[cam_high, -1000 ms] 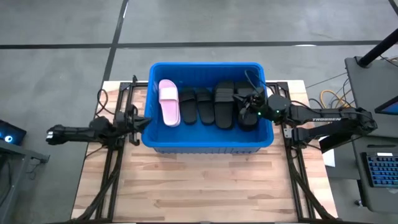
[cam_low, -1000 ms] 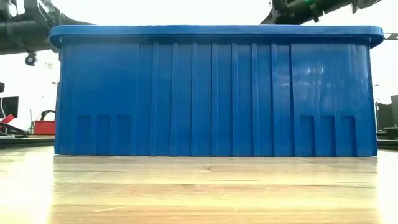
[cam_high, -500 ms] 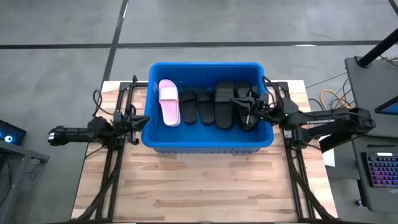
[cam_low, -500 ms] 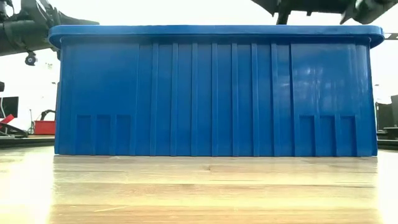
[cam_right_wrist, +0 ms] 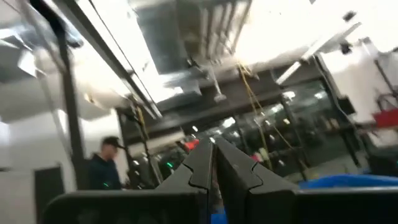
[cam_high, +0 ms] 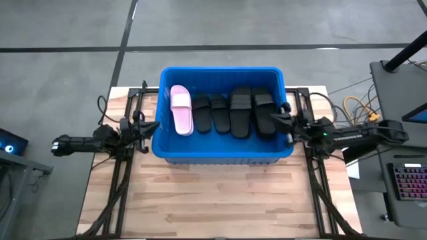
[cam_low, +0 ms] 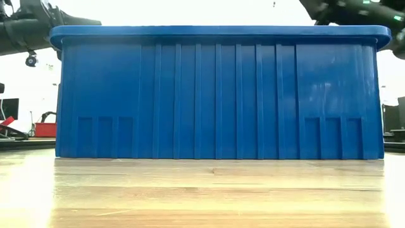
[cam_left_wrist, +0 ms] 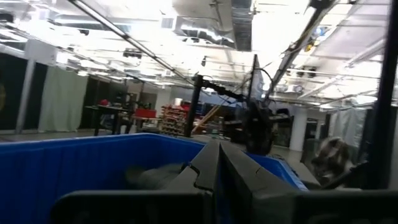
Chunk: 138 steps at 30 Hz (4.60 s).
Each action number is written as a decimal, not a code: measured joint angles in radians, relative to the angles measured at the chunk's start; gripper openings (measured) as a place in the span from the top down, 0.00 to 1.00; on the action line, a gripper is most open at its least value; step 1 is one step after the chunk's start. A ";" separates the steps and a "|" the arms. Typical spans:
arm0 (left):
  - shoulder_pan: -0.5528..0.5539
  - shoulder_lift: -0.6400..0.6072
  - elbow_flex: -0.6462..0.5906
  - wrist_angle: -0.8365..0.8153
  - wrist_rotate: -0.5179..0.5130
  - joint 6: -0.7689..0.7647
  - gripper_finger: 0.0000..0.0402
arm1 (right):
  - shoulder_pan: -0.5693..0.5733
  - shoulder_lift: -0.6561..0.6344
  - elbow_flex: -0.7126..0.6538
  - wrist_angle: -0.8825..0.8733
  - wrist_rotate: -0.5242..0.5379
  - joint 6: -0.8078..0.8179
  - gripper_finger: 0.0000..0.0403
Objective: Pick and place slides into bin
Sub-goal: Return to Home Position
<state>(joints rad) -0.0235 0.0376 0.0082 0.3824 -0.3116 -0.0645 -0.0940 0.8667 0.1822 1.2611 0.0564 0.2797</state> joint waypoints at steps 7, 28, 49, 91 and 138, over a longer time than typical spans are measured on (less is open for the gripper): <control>0.000 0.000 0.000 -0.001 -0.092 0.001 1.00 | 0.077 -0.330 -0.162 -0.002 -0.004 -0.138 0.97; 0.000 0.025 -0.001 -0.029 -0.098 -0.007 1.00 | 0.212 -0.821 0.030 -1.175 0.180 -0.171 0.97; 0.000 0.035 -0.001 -0.025 -0.080 -0.006 1.00 | 0.209 -0.847 -0.164 -0.933 0.154 -0.235 0.97; 0.001 0.106 -0.002 0.002 0.075 -0.003 1.00 | 0.209 -0.846 -0.171 -0.933 0.181 -0.383 0.97; 0.001 0.105 -0.002 0.001 0.073 -0.002 1.00 | 0.209 -0.846 -0.172 -0.931 0.181 -0.385 0.97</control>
<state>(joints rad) -0.0227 0.1426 0.0063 0.3836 -0.2382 -0.0666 0.1150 0.0205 0.0097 0.3301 0.2370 -0.1055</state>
